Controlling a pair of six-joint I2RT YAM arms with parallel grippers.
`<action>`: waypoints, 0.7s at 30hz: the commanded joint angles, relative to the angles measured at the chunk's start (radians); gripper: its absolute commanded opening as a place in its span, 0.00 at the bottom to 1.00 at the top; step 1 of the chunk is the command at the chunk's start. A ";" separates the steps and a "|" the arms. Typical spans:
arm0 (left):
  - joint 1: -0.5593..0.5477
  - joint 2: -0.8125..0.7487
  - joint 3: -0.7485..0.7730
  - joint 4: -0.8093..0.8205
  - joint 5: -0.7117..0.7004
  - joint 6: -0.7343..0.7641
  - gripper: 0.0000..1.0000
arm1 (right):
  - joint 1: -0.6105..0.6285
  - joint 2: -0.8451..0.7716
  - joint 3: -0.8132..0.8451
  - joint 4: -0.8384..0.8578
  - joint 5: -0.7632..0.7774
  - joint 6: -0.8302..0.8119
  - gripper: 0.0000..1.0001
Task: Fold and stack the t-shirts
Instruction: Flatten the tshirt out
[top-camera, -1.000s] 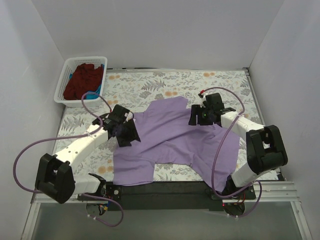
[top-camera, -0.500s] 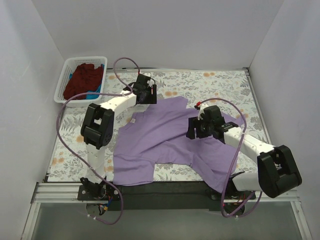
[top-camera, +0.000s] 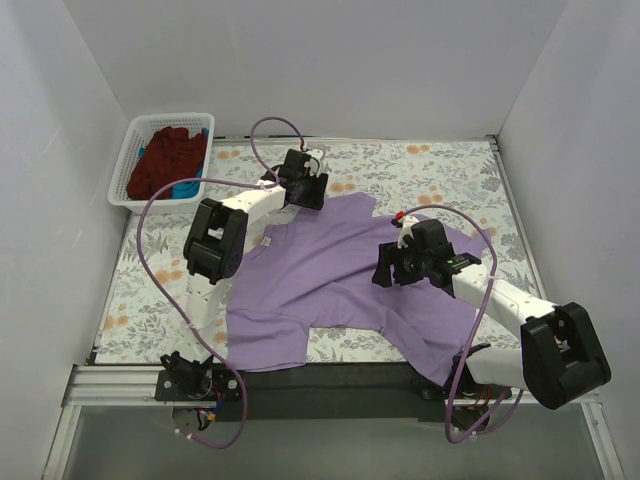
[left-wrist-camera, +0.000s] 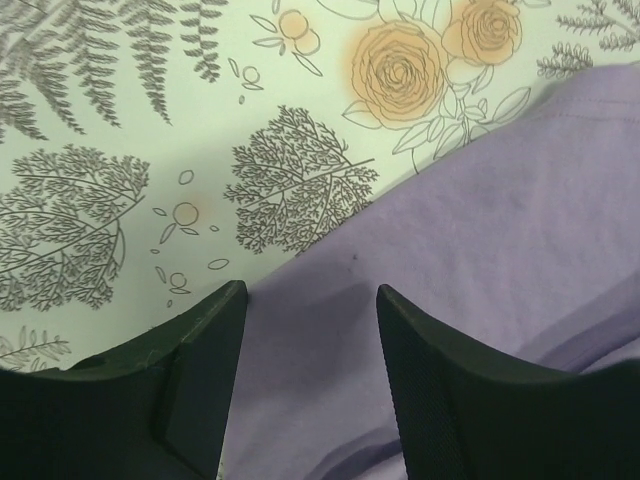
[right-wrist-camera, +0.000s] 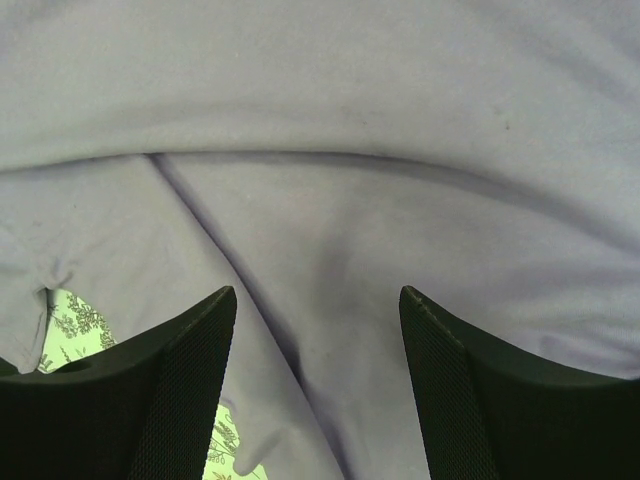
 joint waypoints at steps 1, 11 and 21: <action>0.001 0.006 0.034 -0.018 0.062 0.025 0.53 | 0.004 -0.026 -0.013 0.021 -0.026 0.007 0.73; -0.001 0.023 0.017 -0.036 0.030 0.049 0.01 | 0.004 -0.007 -0.007 0.023 -0.047 0.000 0.73; -0.001 -0.061 0.200 0.043 -0.510 0.155 0.00 | 0.004 -0.017 -0.008 0.023 -0.045 -0.003 0.73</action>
